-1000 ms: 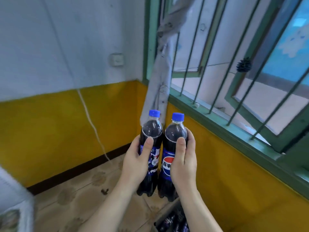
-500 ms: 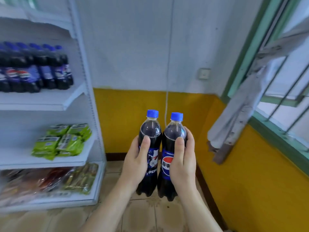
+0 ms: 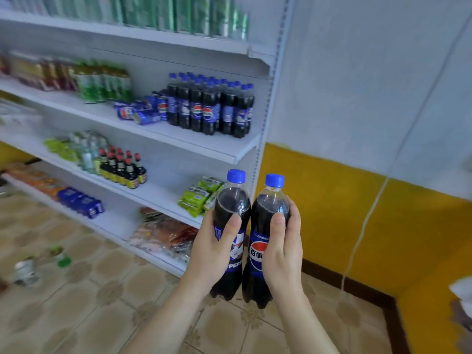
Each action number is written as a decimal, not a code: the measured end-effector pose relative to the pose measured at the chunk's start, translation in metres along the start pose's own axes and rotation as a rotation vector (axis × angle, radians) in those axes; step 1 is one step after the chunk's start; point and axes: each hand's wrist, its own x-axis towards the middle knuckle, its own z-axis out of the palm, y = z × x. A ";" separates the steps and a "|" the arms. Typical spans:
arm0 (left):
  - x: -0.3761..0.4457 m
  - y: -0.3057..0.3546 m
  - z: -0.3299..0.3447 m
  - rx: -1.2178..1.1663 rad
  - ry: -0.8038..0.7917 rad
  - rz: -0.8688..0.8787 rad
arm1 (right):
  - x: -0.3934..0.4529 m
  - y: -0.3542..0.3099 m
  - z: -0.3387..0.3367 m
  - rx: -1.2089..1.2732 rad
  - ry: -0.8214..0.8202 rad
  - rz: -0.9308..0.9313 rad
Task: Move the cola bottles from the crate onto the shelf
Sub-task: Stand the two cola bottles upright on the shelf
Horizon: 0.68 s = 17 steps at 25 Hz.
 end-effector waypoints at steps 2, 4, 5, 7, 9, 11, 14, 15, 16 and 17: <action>0.010 0.002 -0.017 0.030 0.073 0.011 | 0.008 -0.002 0.023 0.030 -0.061 -0.028; 0.022 0.004 -0.029 0.058 0.133 0.015 | 0.019 -0.003 0.041 0.054 -0.123 -0.050; 0.028 0.003 -0.034 0.068 0.161 0.014 | 0.026 -0.004 0.048 0.059 -0.156 -0.048; 0.042 0.004 -0.041 0.087 0.208 0.006 | 0.041 -0.005 0.063 0.066 -0.218 -0.046; 0.056 0.005 -0.046 0.096 0.246 0.005 | 0.055 -0.006 0.075 0.085 -0.281 -0.050; 0.071 0.004 -0.052 0.097 0.274 0.008 | 0.068 -0.005 0.088 0.113 -0.320 -0.052; 0.092 -0.003 -0.064 0.109 0.302 0.026 | 0.084 0.002 0.109 0.140 -0.353 -0.049; 0.097 -0.006 -0.069 0.116 0.311 0.018 | 0.088 0.004 0.117 0.151 -0.362 -0.050; 0.104 -0.008 -0.075 0.127 0.315 0.012 | 0.092 0.005 0.124 0.161 -0.369 -0.055; 0.112 -0.009 -0.082 0.143 0.318 0.010 | 0.097 0.007 0.133 0.169 -0.372 -0.060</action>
